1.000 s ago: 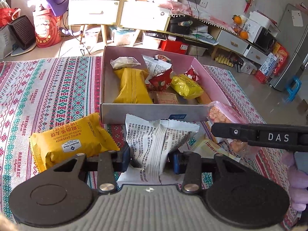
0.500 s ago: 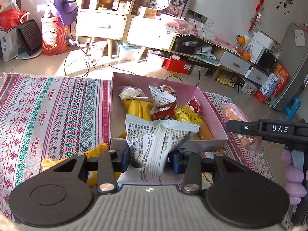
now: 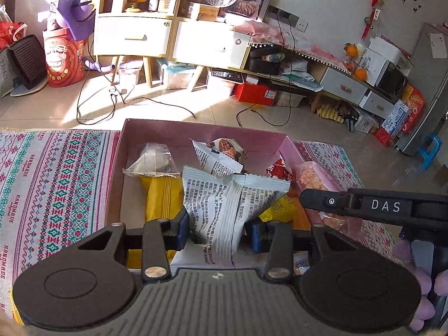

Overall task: Organize snacks
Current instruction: 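Carry the white paper pack and pink pack into the box and open both tools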

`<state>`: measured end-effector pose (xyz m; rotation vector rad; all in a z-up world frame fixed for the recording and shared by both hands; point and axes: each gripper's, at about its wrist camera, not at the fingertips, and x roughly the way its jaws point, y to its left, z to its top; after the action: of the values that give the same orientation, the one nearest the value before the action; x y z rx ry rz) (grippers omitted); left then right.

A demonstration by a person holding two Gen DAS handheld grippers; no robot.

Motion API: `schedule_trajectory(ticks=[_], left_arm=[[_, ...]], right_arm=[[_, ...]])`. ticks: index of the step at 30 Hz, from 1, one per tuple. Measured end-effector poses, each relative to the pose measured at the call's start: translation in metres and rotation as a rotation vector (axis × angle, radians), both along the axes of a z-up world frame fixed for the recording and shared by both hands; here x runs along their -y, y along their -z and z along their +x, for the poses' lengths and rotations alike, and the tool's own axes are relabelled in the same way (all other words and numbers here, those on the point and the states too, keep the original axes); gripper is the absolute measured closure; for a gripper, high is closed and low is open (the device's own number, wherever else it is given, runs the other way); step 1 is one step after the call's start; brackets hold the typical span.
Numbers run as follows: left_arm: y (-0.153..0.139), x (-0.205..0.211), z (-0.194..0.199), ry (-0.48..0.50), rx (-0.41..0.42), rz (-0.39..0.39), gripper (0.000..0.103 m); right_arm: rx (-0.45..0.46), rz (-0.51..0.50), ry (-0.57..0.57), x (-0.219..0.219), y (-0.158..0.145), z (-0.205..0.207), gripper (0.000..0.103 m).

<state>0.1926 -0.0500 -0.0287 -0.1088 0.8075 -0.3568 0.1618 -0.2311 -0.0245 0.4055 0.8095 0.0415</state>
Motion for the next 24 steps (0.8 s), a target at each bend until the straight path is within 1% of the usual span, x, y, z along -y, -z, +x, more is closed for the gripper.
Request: schedule_trajectory(ticks=[3, 7, 10, 11, 12, 13, 15, 21, 24], left_arm=[[0.001, 0.005, 0.004, -0.002, 0.013, 0.024, 0.056], [0.002, 0.003, 0.009, -0.015, 0.013, 0.026, 0.056], [0.0, 0.004, 0.009, -0.004, 0.017, 0.027, 0.054], [-0.001, 0.003, 0.008, -0.001, 0.016, 0.029, 0.052], [-0.002, 0.003, 0.007, 0.004, 0.016, 0.03, 0.047], [-0.003, 0.002, 0.004, 0.007, 0.019, 0.029, 0.041], [-0.008, 0.0, 0.002, 0.011, 0.029, 0.026, 0.032], [-0.016, -0.007, -0.01, 0.014, 0.037, 0.035, 0.018], [-0.02, -0.014, -0.016, 0.014, 0.044, 0.037, 0.014]], right_arm=[[-0.004, -0.003, -0.003, 0.0, 0.003, 0.002, 0.073], [-0.002, 0.0, -0.004, -0.001, 0.003, 0.003, 0.073], [0.002, 0.002, 0.007, -0.001, 0.002, 0.001, 0.066], [0.004, 0.004, 0.01, -0.001, 0.001, 0.0, 0.056], [0.007, 0.005, 0.011, 0.0, 0.0, -0.001, 0.051], [0.009, 0.002, 0.013, 0.0, -0.001, -0.001, 0.05], [0.013, -0.011, 0.012, 0.0, -0.004, -0.003, 0.048], [0.024, -0.043, 0.001, -0.005, -0.013, -0.012, 0.034], [0.027, -0.078, -0.012, -0.01, -0.018, -0.019, 0.031]])
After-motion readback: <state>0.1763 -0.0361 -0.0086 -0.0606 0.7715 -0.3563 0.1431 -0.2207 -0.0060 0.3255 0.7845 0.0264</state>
